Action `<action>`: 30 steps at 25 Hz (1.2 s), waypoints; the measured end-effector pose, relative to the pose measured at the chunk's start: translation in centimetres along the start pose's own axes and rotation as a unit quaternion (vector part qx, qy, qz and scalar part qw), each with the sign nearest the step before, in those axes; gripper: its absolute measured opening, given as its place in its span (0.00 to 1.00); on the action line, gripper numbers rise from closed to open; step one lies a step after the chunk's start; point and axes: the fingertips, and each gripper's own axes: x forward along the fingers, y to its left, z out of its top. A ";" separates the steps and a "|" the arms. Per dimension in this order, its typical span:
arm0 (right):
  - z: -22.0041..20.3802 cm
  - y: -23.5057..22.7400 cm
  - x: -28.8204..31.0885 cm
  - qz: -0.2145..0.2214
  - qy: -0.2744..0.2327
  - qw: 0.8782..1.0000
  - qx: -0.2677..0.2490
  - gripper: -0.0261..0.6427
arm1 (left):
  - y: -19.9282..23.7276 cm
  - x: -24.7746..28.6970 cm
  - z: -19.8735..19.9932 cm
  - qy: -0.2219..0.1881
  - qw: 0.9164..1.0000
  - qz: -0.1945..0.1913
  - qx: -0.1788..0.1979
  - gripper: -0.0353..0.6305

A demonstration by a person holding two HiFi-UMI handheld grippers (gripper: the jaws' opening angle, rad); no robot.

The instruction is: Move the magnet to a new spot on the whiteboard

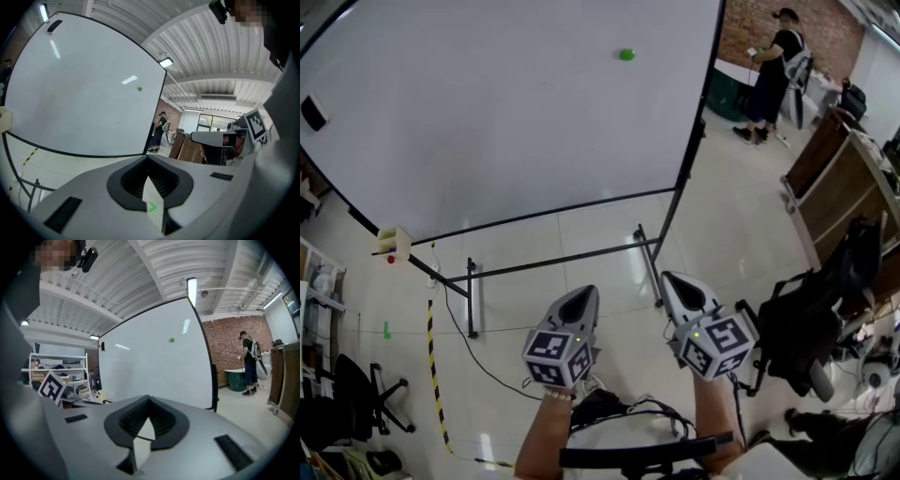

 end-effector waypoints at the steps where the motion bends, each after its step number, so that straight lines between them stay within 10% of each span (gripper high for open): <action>1: 0.0 -0.4 -1.0 0.001 -0.003 1.000 0.003 0.07 | -1.2 0.0 -0.2 0.002 1.000 0.001 0.003 0.06; 16: -3.5 -4.7 -12.7 0.016 -0.019 0.998 0.065 0.07 | -13.2 -2.3 -2.9 0.013 1.000 0.017 0.022 0.06; 30: -0.8 1.0 -13.9 -0.017 -0.044 0.999 0.028 0.06 | -11.2 -6.6 -1.0 -0.012 0.999 -0.018 0.036 0.06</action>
